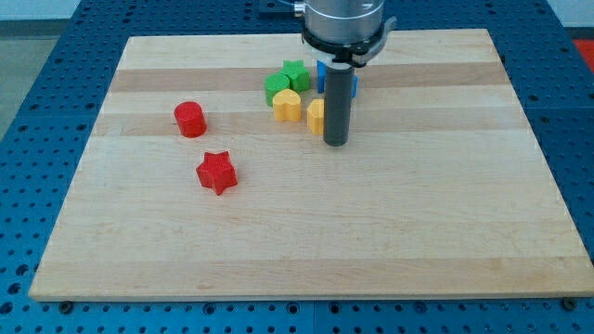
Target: Move the yellow hexagon closer to the yellow heart
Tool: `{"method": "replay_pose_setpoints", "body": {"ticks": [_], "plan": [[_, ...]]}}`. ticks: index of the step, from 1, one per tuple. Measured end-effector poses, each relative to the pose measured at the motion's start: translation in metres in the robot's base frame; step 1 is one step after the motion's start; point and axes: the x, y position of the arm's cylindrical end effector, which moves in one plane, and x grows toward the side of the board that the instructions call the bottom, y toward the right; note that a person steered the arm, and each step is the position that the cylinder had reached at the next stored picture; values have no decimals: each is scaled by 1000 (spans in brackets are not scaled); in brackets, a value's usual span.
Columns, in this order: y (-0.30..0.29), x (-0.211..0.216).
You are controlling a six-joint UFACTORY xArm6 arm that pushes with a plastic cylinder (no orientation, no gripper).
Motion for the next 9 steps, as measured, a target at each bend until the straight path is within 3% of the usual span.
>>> {"method": "replay_pose_setpoints", "body": {"ticks": [5, 7, 9], "plan": [[-3, -9], [-10, 70], [-96, 121]]}}
